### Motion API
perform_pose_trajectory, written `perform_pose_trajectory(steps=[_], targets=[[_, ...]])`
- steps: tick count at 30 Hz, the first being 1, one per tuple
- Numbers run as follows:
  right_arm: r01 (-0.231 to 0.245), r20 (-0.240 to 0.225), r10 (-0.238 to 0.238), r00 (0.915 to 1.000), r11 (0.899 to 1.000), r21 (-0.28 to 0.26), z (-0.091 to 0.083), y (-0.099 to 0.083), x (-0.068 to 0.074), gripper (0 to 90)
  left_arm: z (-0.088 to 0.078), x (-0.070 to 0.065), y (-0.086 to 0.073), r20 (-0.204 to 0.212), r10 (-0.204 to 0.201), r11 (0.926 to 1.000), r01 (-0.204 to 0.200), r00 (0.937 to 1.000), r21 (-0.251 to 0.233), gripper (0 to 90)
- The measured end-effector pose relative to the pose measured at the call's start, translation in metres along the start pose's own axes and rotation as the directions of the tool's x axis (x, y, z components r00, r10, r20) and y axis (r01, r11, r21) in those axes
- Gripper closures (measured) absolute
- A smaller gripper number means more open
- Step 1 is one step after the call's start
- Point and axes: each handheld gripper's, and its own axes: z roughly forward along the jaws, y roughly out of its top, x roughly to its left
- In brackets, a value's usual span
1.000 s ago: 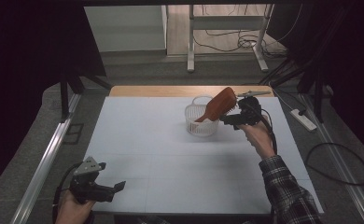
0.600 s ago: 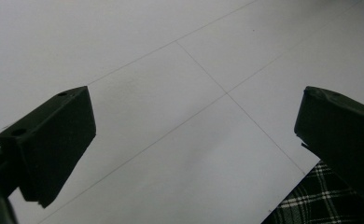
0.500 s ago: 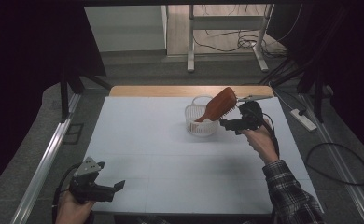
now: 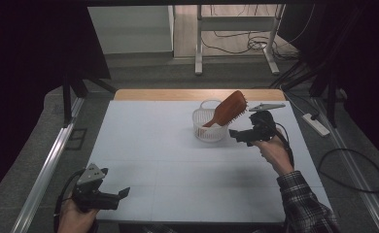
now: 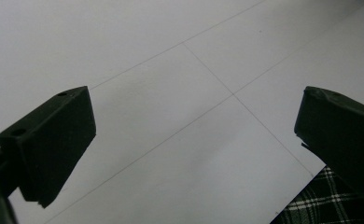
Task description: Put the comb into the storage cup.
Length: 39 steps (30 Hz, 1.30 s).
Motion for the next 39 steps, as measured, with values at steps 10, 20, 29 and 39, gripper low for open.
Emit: perform_pose_trajectory(steps=[10, 20, 29, 39], targets=[[0.006, -0.013, -0.006, 0.9999, 1.0, 0.007, -0.005, -0.009, 0.003, 0.0, 0.0, -0.001, 0.0, -0.003, 0.012, 0.9999, -0.012, 0.9999, 0.0, 0.0], [-0.004, -0.049, 0.004, 0.9988, 1.0, 0.0, -0.013, -0.019, 0.006, 0.0, 0.0, 0.0, 0.0, 0.005, 0.009, 1.0, -0.009, 0.9999, 0.003, 0.0], [-0.01, -0.07, 0.009, 0.9975, 1.0, -0.005, -0.022, -0.028, 0.008, 0.0, 0.0, 0.0, -0.001, 0.009, 0.005, 1.0, -0.005, 0.9999, 0.003, 0.0], [0.01, -0.072, -0.008, 0.9974, 1.0, 0.016, -0.032, -0.043, 0.011, 0.0, 0.0, 0.001, -0.001, 0.009, -0.001, 1.0, 0.0, 1.0, 0.002, 0.0]])
